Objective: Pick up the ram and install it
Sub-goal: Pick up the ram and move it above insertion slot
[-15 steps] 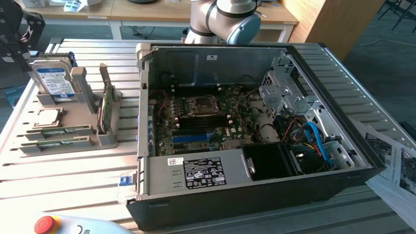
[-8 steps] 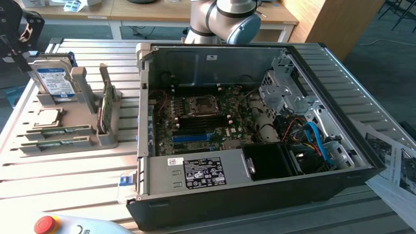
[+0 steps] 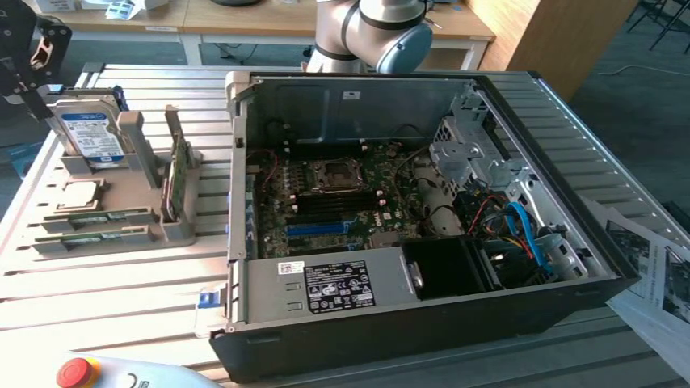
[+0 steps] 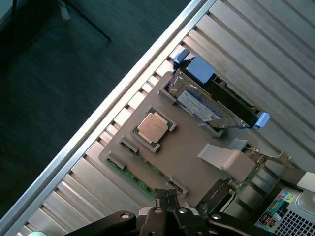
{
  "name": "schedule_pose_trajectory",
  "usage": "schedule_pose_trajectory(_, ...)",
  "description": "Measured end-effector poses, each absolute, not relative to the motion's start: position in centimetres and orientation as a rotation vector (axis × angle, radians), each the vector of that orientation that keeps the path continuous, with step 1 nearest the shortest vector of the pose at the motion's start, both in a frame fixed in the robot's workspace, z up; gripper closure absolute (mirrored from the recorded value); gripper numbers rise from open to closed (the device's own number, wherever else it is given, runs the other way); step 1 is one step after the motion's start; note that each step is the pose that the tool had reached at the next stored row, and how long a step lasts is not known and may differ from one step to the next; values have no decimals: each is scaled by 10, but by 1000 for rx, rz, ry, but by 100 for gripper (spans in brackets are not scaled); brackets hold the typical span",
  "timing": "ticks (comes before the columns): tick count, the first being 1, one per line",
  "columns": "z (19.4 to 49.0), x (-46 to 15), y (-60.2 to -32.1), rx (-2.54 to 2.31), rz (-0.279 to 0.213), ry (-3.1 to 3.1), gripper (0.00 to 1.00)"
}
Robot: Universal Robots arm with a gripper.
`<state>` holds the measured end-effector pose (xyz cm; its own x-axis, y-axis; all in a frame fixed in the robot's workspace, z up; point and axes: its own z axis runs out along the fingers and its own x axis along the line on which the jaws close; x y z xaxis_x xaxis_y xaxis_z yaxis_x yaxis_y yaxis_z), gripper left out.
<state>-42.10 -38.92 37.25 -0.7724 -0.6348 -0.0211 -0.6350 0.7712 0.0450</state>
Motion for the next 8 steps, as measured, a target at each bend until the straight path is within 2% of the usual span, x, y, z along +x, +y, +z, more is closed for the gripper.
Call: schedule_pose_trajectory(8,373,-421,-389,-1253,78,2878,89)
